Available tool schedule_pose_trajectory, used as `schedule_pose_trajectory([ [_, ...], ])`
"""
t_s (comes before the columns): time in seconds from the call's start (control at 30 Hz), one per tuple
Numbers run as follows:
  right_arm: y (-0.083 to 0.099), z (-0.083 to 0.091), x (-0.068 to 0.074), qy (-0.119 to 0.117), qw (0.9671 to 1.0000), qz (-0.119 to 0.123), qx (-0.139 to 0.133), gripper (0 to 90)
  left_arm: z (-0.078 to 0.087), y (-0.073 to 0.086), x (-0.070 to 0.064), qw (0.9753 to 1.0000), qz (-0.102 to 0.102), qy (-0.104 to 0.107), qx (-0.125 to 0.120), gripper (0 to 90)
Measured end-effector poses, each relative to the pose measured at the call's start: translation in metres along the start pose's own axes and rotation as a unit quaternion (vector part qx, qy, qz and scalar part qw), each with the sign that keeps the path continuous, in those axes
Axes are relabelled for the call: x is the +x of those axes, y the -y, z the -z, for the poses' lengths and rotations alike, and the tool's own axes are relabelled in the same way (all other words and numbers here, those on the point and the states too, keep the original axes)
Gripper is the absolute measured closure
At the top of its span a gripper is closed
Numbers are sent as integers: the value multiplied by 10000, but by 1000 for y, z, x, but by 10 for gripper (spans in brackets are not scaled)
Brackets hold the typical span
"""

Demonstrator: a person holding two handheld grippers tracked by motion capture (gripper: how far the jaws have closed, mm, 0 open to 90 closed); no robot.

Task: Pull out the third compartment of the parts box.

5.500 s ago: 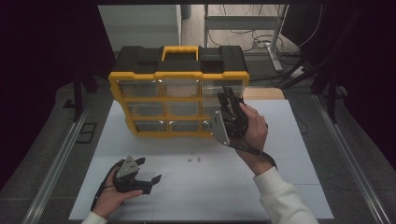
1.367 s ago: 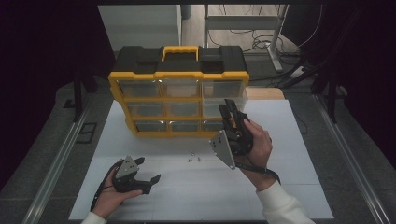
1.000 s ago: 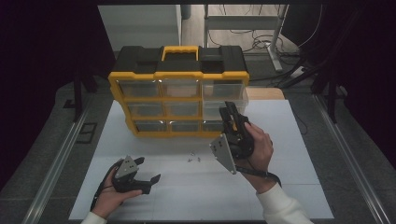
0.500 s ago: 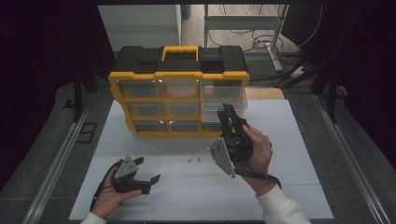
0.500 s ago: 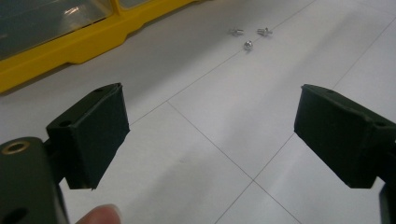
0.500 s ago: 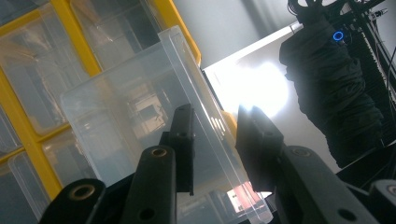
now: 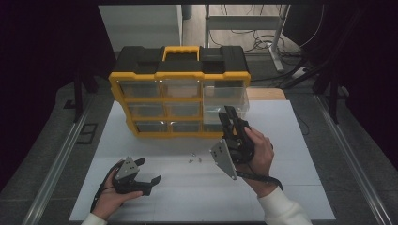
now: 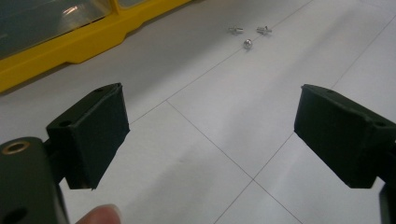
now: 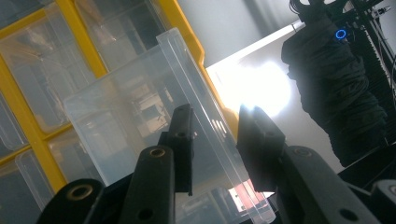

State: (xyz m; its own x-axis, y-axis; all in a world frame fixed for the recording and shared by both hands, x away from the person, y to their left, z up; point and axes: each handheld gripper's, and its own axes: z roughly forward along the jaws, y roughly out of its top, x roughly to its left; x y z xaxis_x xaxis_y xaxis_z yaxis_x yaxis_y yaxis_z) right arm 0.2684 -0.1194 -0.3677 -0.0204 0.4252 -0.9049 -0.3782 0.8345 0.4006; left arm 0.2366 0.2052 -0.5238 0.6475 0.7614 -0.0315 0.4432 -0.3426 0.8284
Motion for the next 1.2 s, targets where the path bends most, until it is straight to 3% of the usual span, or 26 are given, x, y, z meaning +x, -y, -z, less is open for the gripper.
schedule_pose_trajectory([
  [0.63,1,0,-1,-2,10000,-59,-18,659,0,0,0,10000,-16,-16,2,104],
  [0.83,2,3,-6,20,9994,-301,-179,473,1,0,0,10000,-20,-24,2,104],
  [1.0,3,8,-11,-284,9975,-599,-225,409,0,1,0,10000,-21,-24,11,104],
  [1.2,7,17,-14,-674,9930,-883,-390,361,0,1,0,10000,-25,-31,18,105],
])
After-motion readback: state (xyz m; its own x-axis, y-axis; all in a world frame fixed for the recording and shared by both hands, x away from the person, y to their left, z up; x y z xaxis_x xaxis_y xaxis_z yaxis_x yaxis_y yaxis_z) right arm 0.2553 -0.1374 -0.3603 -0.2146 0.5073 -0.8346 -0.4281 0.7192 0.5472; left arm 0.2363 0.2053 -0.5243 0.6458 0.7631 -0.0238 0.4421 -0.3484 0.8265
